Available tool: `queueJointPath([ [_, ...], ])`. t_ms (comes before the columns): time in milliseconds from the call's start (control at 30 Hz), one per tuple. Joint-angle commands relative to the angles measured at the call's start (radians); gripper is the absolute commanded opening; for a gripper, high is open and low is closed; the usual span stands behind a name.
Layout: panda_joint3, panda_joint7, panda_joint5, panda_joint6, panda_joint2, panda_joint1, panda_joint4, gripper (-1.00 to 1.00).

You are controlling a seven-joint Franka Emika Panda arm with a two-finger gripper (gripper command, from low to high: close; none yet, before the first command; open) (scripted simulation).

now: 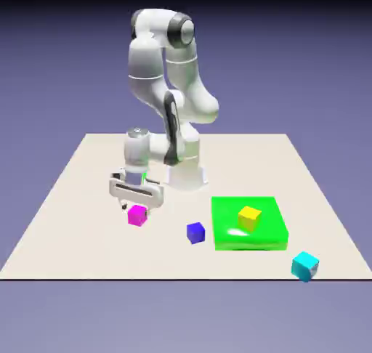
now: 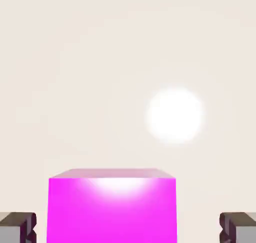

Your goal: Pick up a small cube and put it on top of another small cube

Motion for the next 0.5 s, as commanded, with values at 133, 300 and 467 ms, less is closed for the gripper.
queueJointPath([
  [133, -0.058, -0.040, 0.047, -0.081, -0.109, 0.066, -0.028, -1.00],
  [300, -0.155, -0.107, 0.125, -0.216, -0.290, 0.177, -0.074, -1.00],
  [467, -0.197, -0.159, 0.176, -0.312, -0.375, 0.268, -0.065, -1.00],
])
